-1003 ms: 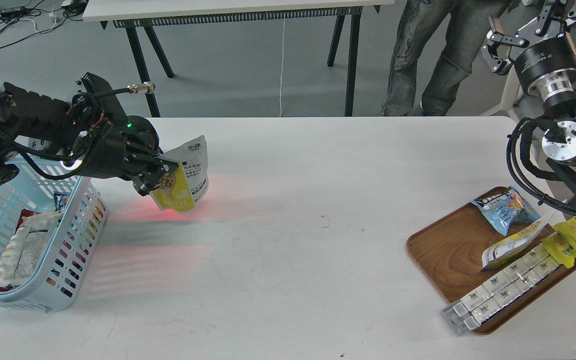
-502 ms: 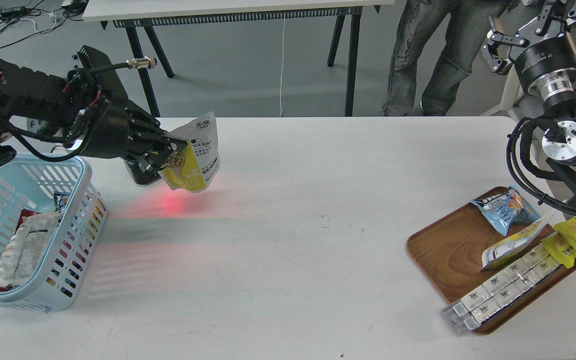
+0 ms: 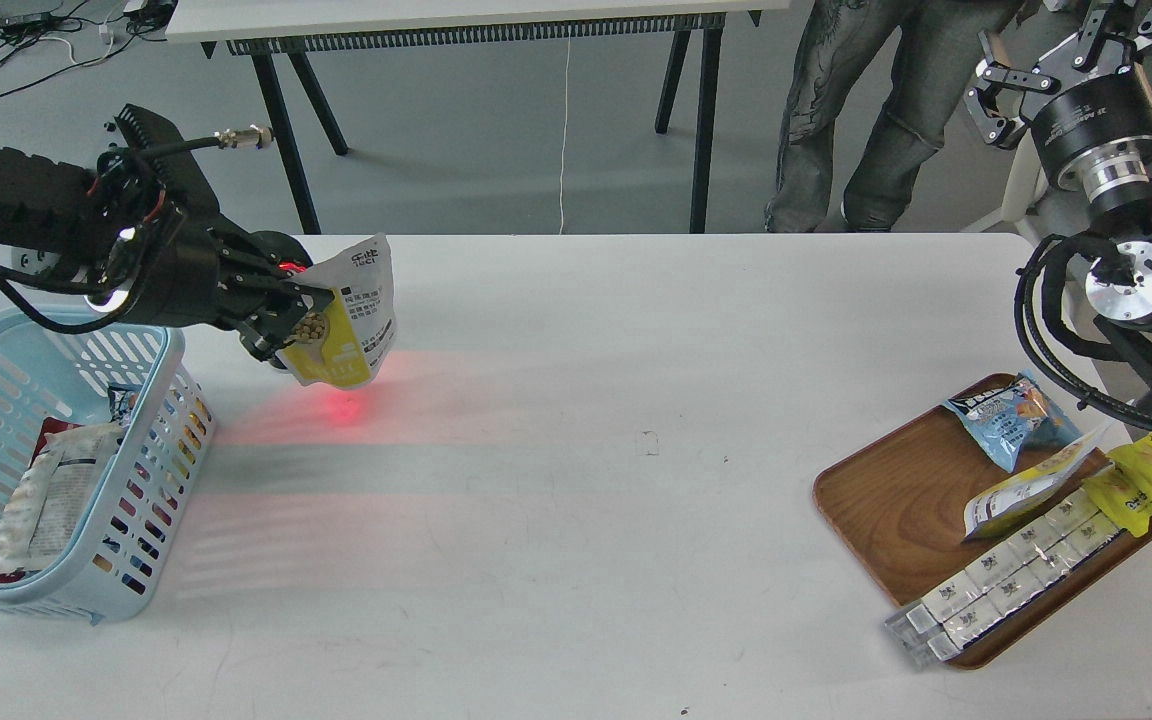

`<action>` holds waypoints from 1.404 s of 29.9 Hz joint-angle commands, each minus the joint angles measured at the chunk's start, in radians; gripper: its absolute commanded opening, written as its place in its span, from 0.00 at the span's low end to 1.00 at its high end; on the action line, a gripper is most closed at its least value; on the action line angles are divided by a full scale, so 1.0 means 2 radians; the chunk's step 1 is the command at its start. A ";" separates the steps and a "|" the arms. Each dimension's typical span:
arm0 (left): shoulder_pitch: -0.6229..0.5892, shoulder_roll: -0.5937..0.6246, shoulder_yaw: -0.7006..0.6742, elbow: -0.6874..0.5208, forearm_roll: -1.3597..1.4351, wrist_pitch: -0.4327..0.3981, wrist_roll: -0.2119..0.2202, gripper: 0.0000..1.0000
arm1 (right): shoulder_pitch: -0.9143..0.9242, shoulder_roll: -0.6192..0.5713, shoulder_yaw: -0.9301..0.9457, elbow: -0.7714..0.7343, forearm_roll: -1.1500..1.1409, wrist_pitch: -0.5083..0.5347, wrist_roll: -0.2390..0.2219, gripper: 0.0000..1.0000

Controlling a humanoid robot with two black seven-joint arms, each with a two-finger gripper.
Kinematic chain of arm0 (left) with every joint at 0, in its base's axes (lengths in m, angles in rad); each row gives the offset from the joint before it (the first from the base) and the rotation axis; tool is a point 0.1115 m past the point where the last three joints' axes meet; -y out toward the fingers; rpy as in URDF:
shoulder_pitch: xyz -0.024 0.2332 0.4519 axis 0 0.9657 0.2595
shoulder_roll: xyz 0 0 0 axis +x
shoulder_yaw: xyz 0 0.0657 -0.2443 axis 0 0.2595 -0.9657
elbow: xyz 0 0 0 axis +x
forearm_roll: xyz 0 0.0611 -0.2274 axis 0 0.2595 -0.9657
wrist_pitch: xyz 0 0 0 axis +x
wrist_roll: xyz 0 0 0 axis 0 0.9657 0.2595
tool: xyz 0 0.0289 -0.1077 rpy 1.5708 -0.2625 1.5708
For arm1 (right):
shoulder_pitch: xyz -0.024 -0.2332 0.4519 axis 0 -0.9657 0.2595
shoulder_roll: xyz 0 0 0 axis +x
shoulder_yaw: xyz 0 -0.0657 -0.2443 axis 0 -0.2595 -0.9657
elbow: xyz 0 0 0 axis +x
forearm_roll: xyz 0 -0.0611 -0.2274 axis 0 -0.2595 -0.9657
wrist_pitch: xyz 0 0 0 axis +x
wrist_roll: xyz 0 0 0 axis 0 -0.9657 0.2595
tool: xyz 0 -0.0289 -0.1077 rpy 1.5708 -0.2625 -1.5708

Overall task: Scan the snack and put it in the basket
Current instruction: 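Lift the yellow bag and hold it in front of the scanner, then move the yellow bag over the blue basket and release it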

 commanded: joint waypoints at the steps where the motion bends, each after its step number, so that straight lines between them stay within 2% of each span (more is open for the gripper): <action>1: 0.010 0.002 0.001 0.007 0.004 0.000 0.000 0.00 | -0.001 -0.001 0.000 0.000 0.001 -0.001 0.000 1.00; 9: 0.022 0.016 -0.001 0.006 0.030 0.000 0.000 0.00 | -0.001 -0.003 0.003 0.001 0.000 0.000 0.000 1.00; 18: 0.016 -0.022 -0.008 0.001 0.029 0.000 0.000 0.00 | -0.001 -0.003 0.003 0.001 0.000 0.000 0.000 1.00; 31: -0.011 -0.018 -0.013 -0.013 0.028 0.000 0.000 0.00 | -0.001 -0.003 0.004 -0.003 0.000 -0.001 0.000 1.00; 36: -0.016 0.019 -0.034 -0.014 0.028 0.000 0.000 0.00 | -0.001 -0.004 0.004 -0.003 0.000 0.000 0.000 1.00; 42: -0.058 0.107 -0.048 -0.023 0.029 0.000 0.000 0.00 | -0.004 -0.005 0.004 -0.003 0.000 0.000 0.000 1.00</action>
